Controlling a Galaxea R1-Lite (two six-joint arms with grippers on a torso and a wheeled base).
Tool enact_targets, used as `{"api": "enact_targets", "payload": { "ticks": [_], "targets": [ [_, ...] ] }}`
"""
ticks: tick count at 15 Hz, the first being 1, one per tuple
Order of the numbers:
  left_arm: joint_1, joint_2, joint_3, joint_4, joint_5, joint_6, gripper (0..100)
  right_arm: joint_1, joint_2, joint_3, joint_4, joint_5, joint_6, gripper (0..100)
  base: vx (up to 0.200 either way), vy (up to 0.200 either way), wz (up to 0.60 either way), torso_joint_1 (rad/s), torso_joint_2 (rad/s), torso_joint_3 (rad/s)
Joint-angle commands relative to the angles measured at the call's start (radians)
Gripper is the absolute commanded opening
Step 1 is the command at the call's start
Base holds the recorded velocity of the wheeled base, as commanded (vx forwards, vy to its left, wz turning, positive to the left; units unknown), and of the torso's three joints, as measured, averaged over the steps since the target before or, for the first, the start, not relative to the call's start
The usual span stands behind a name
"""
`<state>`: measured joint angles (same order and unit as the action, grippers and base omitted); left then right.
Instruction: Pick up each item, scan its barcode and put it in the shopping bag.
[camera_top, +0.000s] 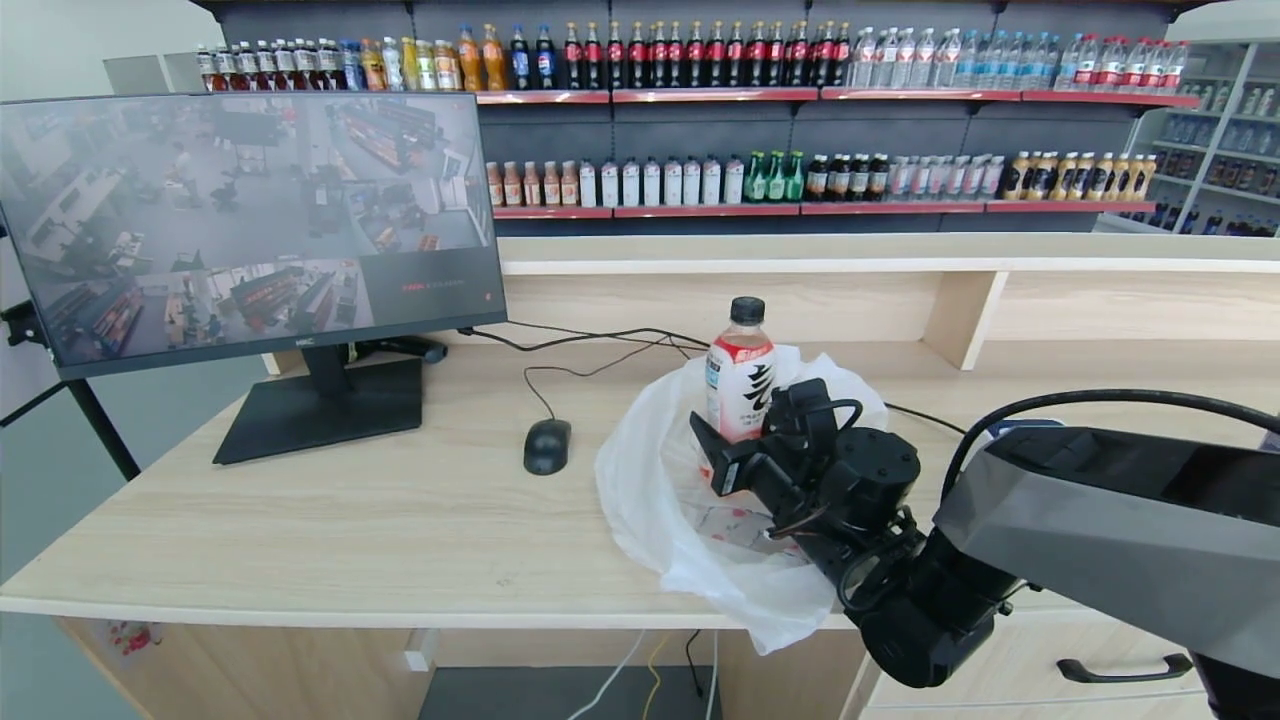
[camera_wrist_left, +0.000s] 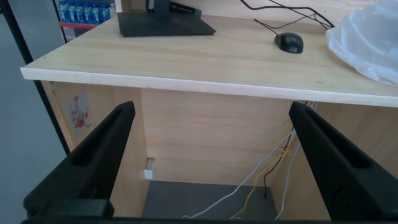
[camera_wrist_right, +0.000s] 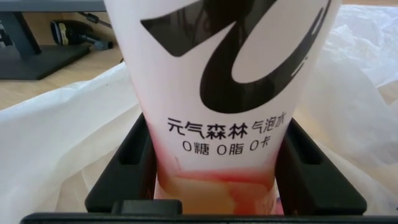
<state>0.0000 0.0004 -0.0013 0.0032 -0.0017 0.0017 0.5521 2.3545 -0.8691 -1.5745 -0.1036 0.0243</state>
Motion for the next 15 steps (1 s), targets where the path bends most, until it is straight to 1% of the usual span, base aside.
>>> {"api": "enact_targets", "payload": {
  "ticks": [1,2,3,15],
  "targets": [
    [0.000,0.000,0.000,0.000,0.000,0.000,100,0.000,0.009,0.001,0.004,-0.001,-0.001,0,0.000,0.000,0.00,0.000,0.00,0.000],
    [0.000,0.000,0.000,0.000,0.000,0.000,100,0.000,0.008,0.001,0.004,-0.001,0.000,0,0.000,0.000,0.00,0.000,0.00,0.000],
    [0.000,0.000,0.000,0.000,0.000,0.000,100,0.000,0.006,-0.001,0.004,-0.002,0.002,100,0.000,0.000,0.00,0.000,0.00,0.000],
    [0.000,0.000,0.000,0.000,0.000,0.000,100,-0.003,-0.004,-0.005,0.004,-0.004,0.016,100,0.000,0.000,0.00,0.000,0.00,0.000]
  ]
}}
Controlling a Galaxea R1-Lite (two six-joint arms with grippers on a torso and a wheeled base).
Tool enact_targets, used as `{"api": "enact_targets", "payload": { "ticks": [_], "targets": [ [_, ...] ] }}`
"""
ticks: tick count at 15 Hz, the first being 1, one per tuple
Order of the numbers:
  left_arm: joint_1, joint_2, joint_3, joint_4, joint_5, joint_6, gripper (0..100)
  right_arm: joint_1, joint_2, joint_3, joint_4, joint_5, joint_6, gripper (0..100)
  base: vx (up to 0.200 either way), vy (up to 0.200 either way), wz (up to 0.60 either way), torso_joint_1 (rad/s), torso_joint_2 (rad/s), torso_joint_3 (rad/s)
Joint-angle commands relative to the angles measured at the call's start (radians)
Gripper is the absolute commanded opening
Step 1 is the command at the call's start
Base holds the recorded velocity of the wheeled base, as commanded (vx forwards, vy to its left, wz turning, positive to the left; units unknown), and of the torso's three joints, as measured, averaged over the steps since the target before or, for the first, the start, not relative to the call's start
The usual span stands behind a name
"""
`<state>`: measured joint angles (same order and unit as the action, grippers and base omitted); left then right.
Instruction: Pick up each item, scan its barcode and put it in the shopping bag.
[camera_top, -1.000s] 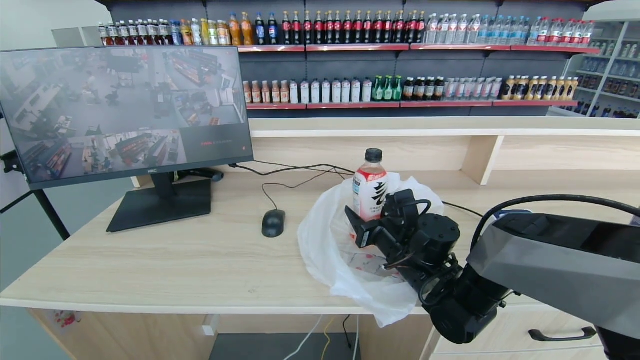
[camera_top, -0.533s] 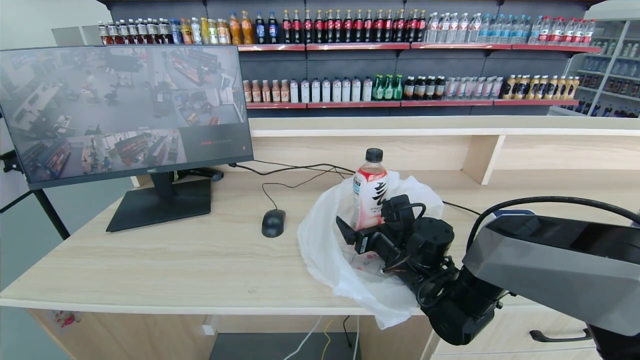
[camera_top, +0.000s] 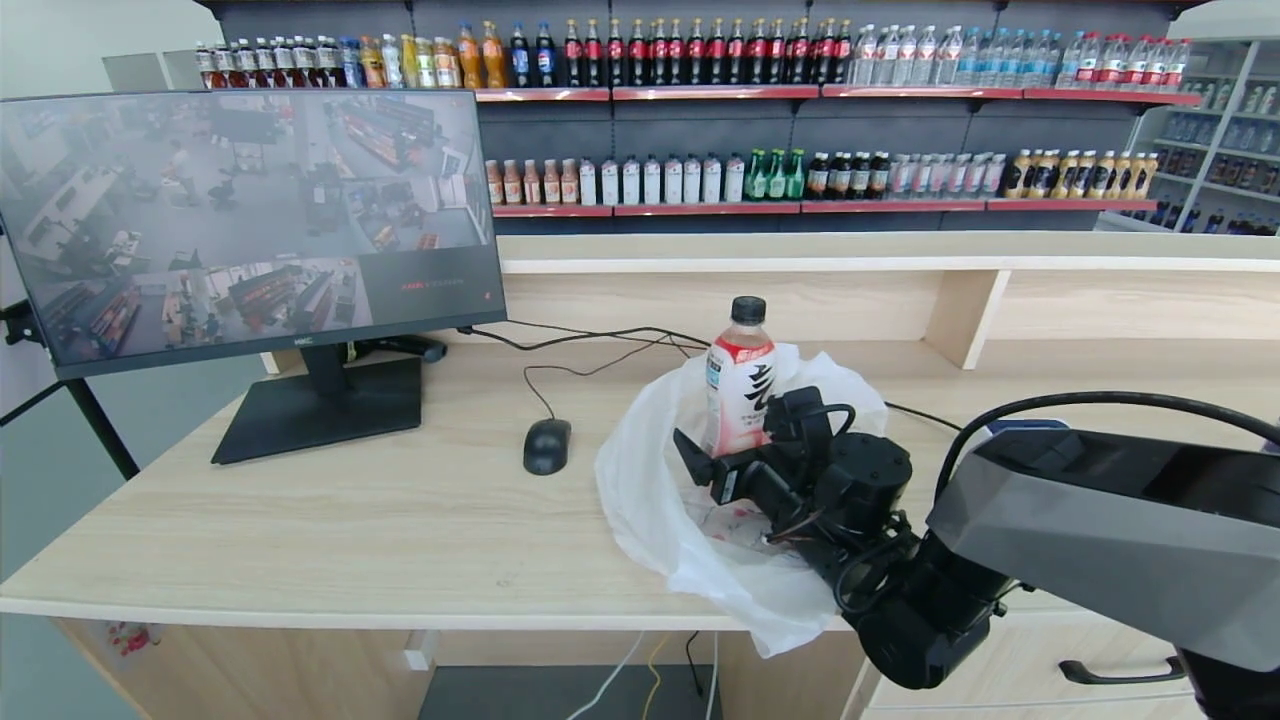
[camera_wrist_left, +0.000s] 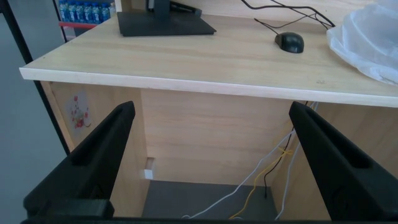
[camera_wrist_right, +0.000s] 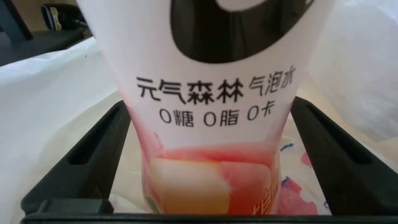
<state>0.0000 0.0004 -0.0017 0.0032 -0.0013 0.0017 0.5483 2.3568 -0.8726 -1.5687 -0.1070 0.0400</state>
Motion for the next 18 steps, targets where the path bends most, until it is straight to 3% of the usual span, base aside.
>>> {"api": "enact_targets", "payload": {
  "ticks": [1,9,18],
  "targets": [
    [0.000,0.000,0.000,0.000,0.000,0.000,100,0.001,-0.010,0.000,-0.002,0.000,0.000,100,0.000,0.000,0.00,0.000,0.00,0.000],
    [0.000,0.000,0.000,0.000,0.000,0.000,100,-0.013,-0.169,0.064,-0.002,-0.002,-0.002,100,0.000,0.000,0.00,0.000,0.00,0.000],
    [0.002,0.000,0.000,0.000,0.000,0.000,100,0.032,-0.538,0.374,-0.002,0.003,-0.080,100,0.000,0.000,0.00,0.000,0.00,0.000]
  ]
}}
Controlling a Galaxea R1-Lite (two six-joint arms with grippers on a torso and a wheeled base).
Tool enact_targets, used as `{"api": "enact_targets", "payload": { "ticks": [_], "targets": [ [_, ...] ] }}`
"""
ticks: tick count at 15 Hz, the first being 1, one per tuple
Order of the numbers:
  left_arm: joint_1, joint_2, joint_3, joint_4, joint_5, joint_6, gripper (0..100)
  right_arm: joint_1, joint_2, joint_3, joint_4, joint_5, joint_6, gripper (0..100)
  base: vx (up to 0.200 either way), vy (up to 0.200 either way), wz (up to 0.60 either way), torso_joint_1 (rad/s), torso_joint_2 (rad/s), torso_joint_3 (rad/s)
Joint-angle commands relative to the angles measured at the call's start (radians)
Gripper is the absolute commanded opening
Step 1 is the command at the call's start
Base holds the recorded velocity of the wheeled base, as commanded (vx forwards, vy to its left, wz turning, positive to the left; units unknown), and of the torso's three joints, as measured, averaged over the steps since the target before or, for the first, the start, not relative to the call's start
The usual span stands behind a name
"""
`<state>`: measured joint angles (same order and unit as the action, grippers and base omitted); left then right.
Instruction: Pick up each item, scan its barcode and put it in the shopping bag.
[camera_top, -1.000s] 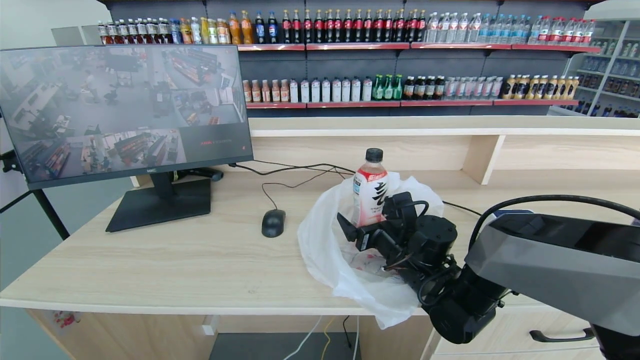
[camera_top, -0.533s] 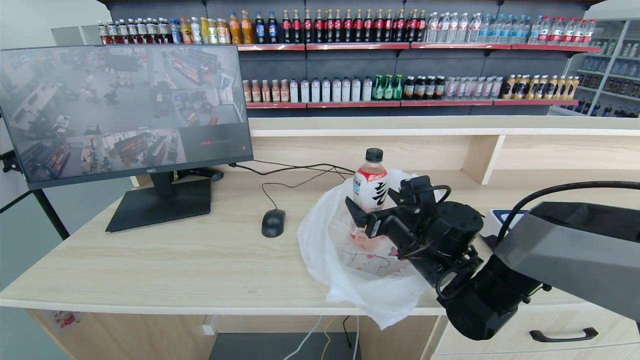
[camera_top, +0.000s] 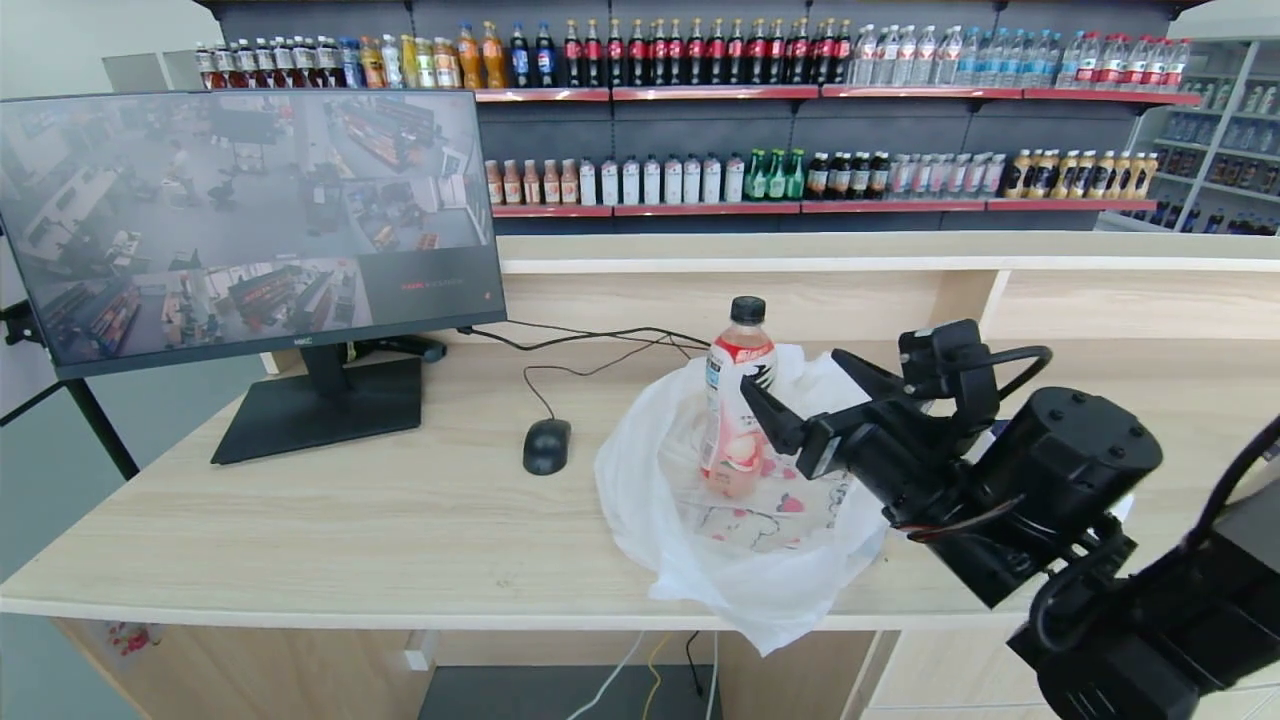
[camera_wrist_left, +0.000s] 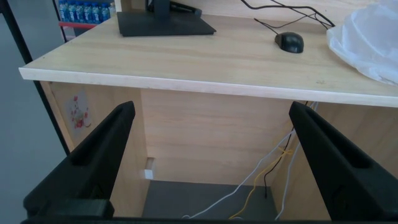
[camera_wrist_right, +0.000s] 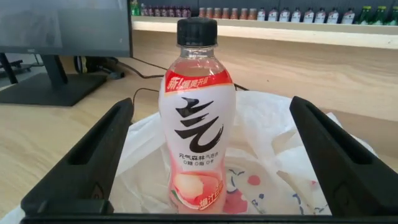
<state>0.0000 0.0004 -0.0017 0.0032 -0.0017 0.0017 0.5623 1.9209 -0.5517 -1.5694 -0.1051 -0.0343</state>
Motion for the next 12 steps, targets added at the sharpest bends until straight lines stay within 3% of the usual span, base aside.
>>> {"api": "enact_targets", "payload": {
  "ticks": [1,9,12],
  "targets": [
    [0.000,0.000,0.000,0.000,0.000,0.001,100,0.018,-0.135,0.075,-0.001,0.001,-0.007,100,0.000,0.000,0.00,0.000,0.00,0.000],
    [0.000,0.000,0.000,0.000,0.000,0.001,100,0.008,-0.232,0.136,-0.001,0.001,-0.004,100,0.000,0.000,0.00,0.000,0.00,0.000],
    [0.000,0.000,0.000,0.000,0.000,0.000,100,0.007,-0.243,0.150,-0.001,0.001,-0.004,100,-0.200,0.000,0.00,0.007,0.00,0.001]
  ]
}}
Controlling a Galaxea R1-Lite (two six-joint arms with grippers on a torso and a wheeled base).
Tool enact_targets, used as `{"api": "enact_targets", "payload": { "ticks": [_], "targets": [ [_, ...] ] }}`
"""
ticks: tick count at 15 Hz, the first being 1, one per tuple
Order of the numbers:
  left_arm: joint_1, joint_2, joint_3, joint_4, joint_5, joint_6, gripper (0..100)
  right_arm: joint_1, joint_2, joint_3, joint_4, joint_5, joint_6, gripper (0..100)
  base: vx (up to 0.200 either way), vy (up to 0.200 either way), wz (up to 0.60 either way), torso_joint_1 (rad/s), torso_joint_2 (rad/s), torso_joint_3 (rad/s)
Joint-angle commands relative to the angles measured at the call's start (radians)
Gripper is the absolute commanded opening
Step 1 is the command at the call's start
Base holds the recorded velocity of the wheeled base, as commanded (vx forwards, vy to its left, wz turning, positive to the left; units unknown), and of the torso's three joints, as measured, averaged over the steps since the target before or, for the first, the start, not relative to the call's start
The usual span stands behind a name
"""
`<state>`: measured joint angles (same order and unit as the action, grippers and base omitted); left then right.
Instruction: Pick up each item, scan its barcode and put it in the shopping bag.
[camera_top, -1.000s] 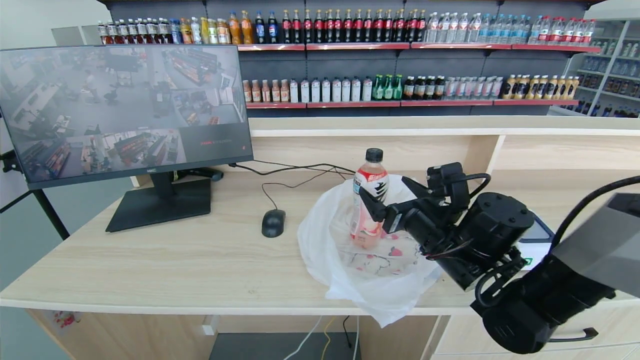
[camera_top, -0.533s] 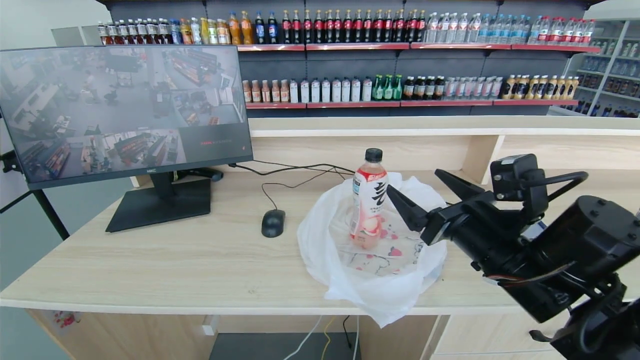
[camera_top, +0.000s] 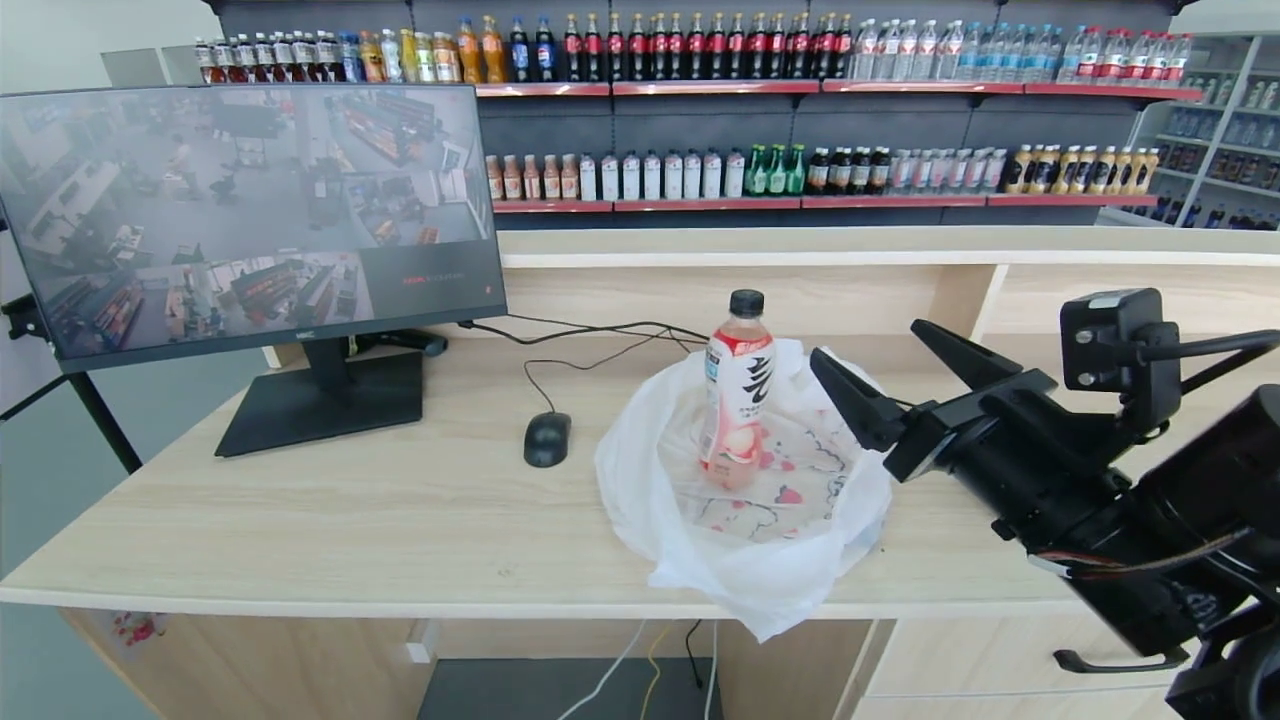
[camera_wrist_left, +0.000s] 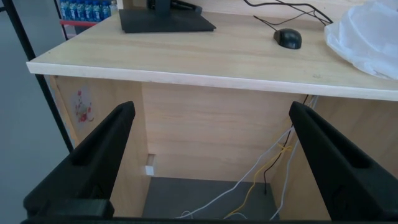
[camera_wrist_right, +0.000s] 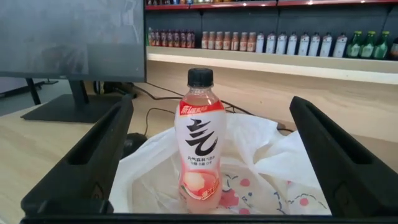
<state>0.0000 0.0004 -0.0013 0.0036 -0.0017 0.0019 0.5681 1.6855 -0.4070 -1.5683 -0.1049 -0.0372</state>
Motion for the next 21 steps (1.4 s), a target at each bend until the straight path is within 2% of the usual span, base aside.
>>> {"api": "enact_targets", "payload": {
  "ticks": [1,7,21],
  "targets": [
    [0.000,0.000,0.000,-0.001,0.000,0.001,100,-0.001,-0.010,0.007,-0.003,0.001,0.000,100,0.000,0.000,0.00,0.000,0.00,0.000],
    [0.000,0.000,0.000,-0.001,0.000,0.000,100,-0.001,0.006,0.008,-0.003,0.001,-0.001,100,0.000,0.000,0.00,0.000,0.00,0.000],
    [0.000,0.000,0.000,-0.001,0.000,-0.003,100,-0.031,-0.021,0.045,-0.003,0.001,-0.001,100,0.000,-0.200,0.00,0.003,0.00,0.002]
  ]
}}
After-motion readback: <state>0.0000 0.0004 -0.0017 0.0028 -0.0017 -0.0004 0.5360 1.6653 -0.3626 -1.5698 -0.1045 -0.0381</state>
